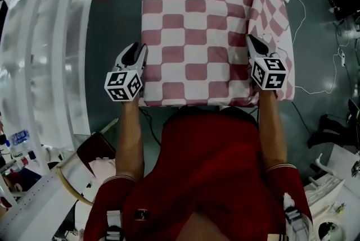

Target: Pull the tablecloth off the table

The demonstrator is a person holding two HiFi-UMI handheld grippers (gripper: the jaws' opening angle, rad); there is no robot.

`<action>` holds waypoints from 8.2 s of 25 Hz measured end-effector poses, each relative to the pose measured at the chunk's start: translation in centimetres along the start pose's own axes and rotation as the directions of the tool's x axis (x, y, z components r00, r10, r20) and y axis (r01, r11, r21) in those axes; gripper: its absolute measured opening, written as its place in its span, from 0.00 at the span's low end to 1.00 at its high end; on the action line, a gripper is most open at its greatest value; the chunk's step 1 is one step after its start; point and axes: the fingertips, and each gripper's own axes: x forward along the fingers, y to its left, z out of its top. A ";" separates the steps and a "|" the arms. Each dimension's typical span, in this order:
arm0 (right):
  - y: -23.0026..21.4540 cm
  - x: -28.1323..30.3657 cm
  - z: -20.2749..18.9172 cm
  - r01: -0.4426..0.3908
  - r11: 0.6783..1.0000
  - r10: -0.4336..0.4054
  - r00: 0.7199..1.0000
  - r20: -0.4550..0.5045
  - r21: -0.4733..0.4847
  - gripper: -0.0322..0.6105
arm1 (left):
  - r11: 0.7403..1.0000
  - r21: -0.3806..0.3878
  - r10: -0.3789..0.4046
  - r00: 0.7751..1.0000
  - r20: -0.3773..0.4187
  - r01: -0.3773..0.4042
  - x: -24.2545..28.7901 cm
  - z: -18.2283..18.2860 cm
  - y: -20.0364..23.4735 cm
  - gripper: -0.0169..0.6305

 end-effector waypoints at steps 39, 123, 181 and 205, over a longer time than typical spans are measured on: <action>-0.8 -1.2 -0.2 -0.015 0.996 0.011 0.999 0.054 0.085 0.07 | 0.996 0.039 0.082 0.968 -0.238 -0.075 2.3 -1.9 -0.8 0.04; 29.5 -57.6 -22.8 -0.302 0.940 0.175 0.822 0.542 0.156 0.07 | 0.929 0.169 -0.366 0.879 0.305 0.328 -55.4 -10.2 -38.5 0.04; 19.2 -76.6 -23.9 -0.373 0.915 0.157 0.675 0.721 0.151 0.07 | 0.921 0.235 -0.381 0.844 0.377 0.311 -61.0 -9.0 -55.8 0.04; 18.8 -74.6 -23.8 -0.329 0.927 0.121 0.715 0.688 0.178 0.07 | 0.921 0.220 -0.382 0.853 0.355 0.320 -59.0 -8.6 -54.1 0.04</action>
